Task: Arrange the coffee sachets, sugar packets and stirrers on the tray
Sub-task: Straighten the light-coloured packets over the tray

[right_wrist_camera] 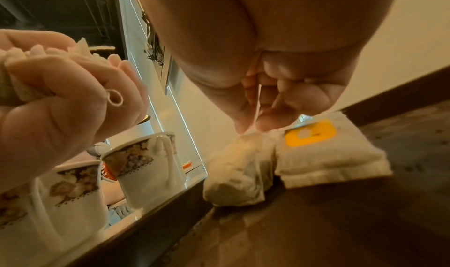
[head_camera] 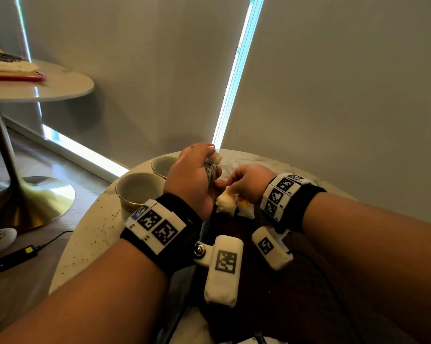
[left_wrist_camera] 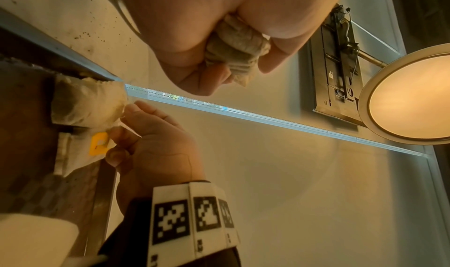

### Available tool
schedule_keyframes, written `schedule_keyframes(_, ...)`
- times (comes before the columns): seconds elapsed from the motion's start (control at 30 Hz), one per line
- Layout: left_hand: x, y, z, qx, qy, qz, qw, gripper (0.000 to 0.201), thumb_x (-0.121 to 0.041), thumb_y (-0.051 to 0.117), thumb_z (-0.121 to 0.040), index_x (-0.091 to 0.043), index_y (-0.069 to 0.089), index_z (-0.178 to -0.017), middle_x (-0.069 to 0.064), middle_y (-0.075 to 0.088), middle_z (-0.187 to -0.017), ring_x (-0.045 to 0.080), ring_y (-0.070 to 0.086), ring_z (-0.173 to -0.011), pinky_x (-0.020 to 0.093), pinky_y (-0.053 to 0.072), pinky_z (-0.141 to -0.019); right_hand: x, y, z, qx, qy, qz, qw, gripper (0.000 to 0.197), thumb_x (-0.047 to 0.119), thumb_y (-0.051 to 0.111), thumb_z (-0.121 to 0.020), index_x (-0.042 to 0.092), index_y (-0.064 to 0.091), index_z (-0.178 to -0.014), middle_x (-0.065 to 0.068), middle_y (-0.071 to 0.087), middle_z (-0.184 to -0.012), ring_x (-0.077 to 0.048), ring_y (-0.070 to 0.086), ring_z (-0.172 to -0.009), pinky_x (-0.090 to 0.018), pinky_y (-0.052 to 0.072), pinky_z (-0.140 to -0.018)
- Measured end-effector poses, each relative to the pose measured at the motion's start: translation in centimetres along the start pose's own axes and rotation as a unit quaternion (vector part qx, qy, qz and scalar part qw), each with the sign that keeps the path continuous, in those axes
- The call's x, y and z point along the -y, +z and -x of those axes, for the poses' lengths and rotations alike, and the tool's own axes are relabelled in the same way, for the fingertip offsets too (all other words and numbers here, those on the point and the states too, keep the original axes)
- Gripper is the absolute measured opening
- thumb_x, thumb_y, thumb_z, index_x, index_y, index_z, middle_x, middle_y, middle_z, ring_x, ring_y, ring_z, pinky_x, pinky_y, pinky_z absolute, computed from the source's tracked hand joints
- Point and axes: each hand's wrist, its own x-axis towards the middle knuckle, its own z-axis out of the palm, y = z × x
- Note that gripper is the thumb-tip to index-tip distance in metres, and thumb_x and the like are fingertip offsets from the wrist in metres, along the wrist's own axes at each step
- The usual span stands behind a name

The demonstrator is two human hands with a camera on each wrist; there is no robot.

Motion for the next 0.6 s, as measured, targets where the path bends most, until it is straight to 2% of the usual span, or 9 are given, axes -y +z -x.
schedule_keyframes(0.07, 0.0, 0.0, 0.0, 0.0, -0.004, -0.003, 1.0, 0.008, -0.018, 0.058, -0.095, -0.016, 0.063, -0.102, 0.01, 0.053, -0.098, 0.017, 0.053, -0.072, 0.024, 0.042, -0.048, -0.2, -0.2, 0.2, -0.02, -0.009, -0.013, 1.0, 0.009, 0.018, 0.07, -0.091, 0.02, 0.07, -0.1, 0.001, 0.069, -0.089, -0.012, 0.066, -0.076, -0.02, 0.049, -0.059)
schedule_keyframes(0.1, 0.0, 0.0, 0.0, 0.0, -0.006, -0.005, 1.0, 0.008, -0.018, 0.058, -0.095, -0.016, 0.063, -0.102, 0.01, 0.053, -0.099, 0.017, 0.053, -0.074, 0.024, 0.043, -0.048, -0.3, -0.4, 0.4, -0.033, -0.015, -0.024, 0.999, 0.009, 0.019, 0.07, -0.091, 0.021, 0.07, -0.1, 0.002, 0.069, -0.09, -0.011, 0.066, -0.076, -0.02, 0.047, -0.058)
schedule_keyframes(0.27, 0.0, 0.0, 0.2, -0.001, -0.001, -0.005, 1.0, 0.007, -0.017, 0.058, -0.096, -0.015, 0.062, -0.101, 0.01, 0.053, -0.097, 0.017, 0.052, -0.074, 0.024, 0.042, -0.05, -0.9, -1.4, 2.1, -0.073, -0.055, -0.076, 0.993, 0.004, 0.02, 0.068, -0.091, 0.023, 0.07, -0.091, 0.002, 0.071, -0.086, -0.011, 0.067, -0.077, -0.026, 0.054, -0.066)
schedule_keyframes(0.37, 0.1, -0.1, 0.2, 0.003, 0.002, -0.005, 1.0, 0.008, -0.017, 0.057, -0.096, -0.015, 0.062, -0.102, 0.01, 0.052, -0.096, 0.017, 0.052, -0.072, 0.024, 0.042, -0.05, -0.9, -1.5, 3.6, -0.008, -0.079, -0.06, 0.995, 0.01, 0.021, 0.066, -0.093, 0.027, 0.074, -0.092, 0.007, 0.072, -0.087, -0.008, 0.066, -0.081, -0.024, 0.051, -0.072)
schedule_keyframes(0.47, 0.2, 0.0, 0.2, 0.004, 0.003, -0.004, 1.0, 0.009, -0.016, 0.057, -0.096, -0.014, 0.062, -0.103, 0.009, 0.052, -0.093, 0.016, 0.052, -0.071, 0.024, 0.042, -0.05, -0.4, -1.0, 5.2, 0.065, -0.11, 0.043, 0.991, 0.014, 0.032, 0.065, -0.094, 0.033, 0.075, -0.103, 0.016, 0.071, -0.096, 0.001, 0.061, -0.088, -0.018, 0.045, -0.075)
schedule_keyframes(0.6, 0.2, 0.0, 0.2, 0.003, 0.002, 0.008, 1.0, 0.008, -0.014, 0.056, -0.096, -0.014, 0.061, -0.101, 0.008, 0.052, -0.091, 0.016, 0.052, -0.07, 0.023, 0.041, -0.049, 0.1, 0.1, 5.9, 0.089, -0.146, 0.143, 0.975, 0.024, 0.04, 0.061, -0.095, 0.034, 0.072, -0.116, 0.019, 0.066, -0.104, -0.001, 0.06, -0.096, -0.026, 0.051, -0.091)
